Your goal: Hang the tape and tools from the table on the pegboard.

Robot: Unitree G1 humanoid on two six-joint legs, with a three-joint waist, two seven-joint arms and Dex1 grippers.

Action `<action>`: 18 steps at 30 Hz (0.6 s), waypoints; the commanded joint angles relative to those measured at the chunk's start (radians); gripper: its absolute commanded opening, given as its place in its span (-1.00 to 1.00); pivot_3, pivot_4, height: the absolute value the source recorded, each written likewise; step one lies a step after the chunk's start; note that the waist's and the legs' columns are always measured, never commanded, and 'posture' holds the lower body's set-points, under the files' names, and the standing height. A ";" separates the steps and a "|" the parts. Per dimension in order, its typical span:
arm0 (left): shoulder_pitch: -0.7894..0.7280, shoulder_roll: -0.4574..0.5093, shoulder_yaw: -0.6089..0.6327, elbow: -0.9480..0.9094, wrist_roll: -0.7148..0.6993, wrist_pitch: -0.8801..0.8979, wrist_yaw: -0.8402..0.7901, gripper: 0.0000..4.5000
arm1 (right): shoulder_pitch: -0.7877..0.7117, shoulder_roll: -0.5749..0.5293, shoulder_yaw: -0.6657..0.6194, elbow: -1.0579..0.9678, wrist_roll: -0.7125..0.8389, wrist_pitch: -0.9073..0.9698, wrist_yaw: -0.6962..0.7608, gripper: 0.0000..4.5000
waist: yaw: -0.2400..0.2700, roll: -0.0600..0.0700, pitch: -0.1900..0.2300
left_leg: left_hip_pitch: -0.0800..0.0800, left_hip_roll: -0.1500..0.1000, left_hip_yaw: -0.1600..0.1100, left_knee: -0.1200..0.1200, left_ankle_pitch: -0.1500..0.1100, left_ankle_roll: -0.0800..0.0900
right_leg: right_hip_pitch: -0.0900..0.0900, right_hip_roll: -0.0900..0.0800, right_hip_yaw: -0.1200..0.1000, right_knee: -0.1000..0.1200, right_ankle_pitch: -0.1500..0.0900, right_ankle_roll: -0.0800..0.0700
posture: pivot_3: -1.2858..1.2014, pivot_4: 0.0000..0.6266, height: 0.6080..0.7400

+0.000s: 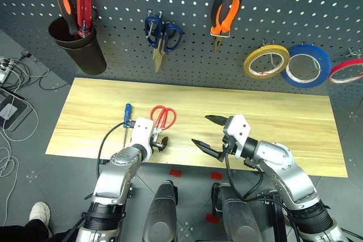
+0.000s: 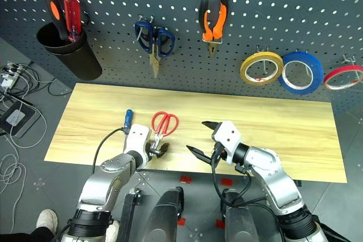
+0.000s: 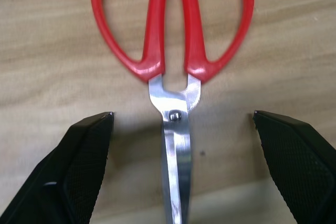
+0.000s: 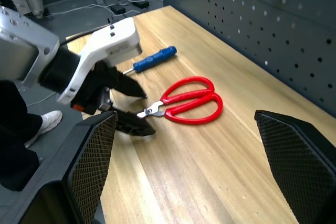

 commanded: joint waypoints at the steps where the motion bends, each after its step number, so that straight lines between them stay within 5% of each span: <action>1: 0.009 0.025 -0.014 0.027 0.016 0.006 -0.017 0.92 | 0.003 0.010 0.003 -0.051 0.008 0.006 -0.010 1.00 | -0.003 0.002 0.006 | 0.000 0.000 0.000 0.000 0.000 0.000 | 0.000 0.000 0.000 0.000 0.000 0.000 | 0.11 0.61 1.00; 14: -0.013 0.017 -0.004 0.066 0.005 -0.016 -0.038 -0.78 | -0.028 0.018 -0.002 -0.004 -0.008 -0.023 -0.022 1.00 | -0.008 0.006 0.017 | 0.000 0.000 -0.001 -0.001 0.000 -0.001 | 0.000 0.000 0.000 0.000 0.000 0.000 | 0.11 0.53 1.00; 18: -0.027 0.024 -0.014 0.076 0.012 -0.028 -0.046 -0.84 | -0.036 0.023 -0.007 0.006 -0.012 -0.035 -0.019 1.00 | -0.008 0.006 0.017 | 0.000 0.000 -0.001 -0.001 0.001 -0.002 | 0.000 0.000 0.000 0.000 0.000 0.000 | 0.11 0.47 1.00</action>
